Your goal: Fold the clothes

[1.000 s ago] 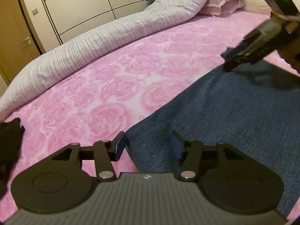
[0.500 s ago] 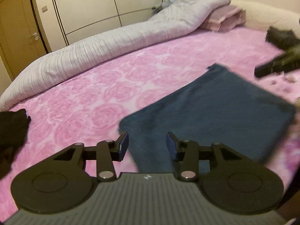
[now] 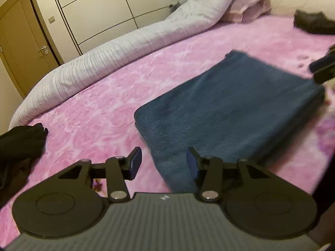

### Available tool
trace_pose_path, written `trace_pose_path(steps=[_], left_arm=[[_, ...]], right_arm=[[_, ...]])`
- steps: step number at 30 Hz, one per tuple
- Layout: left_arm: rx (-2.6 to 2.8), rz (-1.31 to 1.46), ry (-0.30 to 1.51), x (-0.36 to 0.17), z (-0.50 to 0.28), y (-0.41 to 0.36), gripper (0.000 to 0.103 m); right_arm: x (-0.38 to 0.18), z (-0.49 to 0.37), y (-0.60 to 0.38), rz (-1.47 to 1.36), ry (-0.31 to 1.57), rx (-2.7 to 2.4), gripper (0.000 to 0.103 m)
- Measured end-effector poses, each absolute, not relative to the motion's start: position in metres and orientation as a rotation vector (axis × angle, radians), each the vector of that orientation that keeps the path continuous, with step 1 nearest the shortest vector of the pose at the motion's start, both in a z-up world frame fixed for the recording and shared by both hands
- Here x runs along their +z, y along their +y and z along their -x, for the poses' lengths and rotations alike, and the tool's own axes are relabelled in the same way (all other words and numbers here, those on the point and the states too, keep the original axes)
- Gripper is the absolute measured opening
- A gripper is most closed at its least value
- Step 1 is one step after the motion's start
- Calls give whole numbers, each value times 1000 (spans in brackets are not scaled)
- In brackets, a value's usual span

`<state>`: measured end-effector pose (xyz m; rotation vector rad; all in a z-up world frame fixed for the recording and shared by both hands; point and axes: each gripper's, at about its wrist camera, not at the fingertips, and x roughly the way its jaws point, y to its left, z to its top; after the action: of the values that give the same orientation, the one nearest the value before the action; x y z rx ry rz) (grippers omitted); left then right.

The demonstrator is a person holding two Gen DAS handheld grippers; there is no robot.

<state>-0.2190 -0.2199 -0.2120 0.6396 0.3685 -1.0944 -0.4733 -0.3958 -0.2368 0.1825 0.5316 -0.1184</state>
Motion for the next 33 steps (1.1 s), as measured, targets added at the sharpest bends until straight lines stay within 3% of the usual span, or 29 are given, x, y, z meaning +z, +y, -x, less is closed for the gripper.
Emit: trace_pose_path(steps=[7, 15, 20, 33], left_arm=[[-1086, -621, 386, -232, 229, -217, 38], [-1070, -638, 365, -232, 231, -220, 38], [-1092, -685, 303, -216, 249, -201, 38], [-1097, -678, 342, -230, 249, -199, 40]], right_arm=[[-276, 444, -382, -188, 632, -71, 35], [-282, 444, -370, -59, 663, -69, 38], [-271, 457, -380, -101, 660, -111, 38], [-278, 466, -386, -111, 669, -139, 39]])
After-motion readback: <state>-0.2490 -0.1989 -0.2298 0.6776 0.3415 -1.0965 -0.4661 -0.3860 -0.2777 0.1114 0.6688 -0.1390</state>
